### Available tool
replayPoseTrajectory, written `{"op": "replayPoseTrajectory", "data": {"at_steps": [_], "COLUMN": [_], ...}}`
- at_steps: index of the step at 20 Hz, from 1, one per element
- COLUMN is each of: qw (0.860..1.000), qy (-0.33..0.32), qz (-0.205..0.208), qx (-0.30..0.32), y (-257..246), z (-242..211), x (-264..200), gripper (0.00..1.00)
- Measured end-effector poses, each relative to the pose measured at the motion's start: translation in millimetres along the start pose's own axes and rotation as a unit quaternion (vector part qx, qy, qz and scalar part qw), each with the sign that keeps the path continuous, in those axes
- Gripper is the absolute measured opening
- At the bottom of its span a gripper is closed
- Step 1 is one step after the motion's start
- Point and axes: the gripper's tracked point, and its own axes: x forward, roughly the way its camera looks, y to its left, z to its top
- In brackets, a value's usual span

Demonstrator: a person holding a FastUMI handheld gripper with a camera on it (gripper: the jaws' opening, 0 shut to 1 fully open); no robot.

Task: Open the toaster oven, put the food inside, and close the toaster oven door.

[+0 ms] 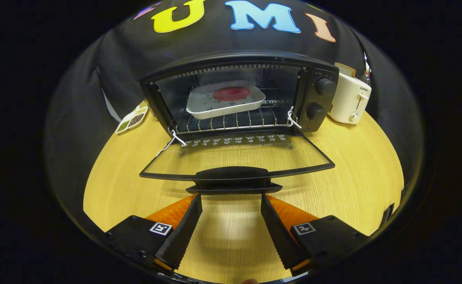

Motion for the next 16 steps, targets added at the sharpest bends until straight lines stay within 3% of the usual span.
{"op": "replayPoseTrajectory", "data": {"at_steps": [6, 16], "qw": [0.999, 0.984], "qy": [-0.045, -0.168], "qz": [0.004, -0.012], "qx": [0.005, -0.064], "y": [3.0, 12.1], "z": [20.2, 91.9], "x": [-15.8, -56.0], "gripper": [0.96, 0.96]}}
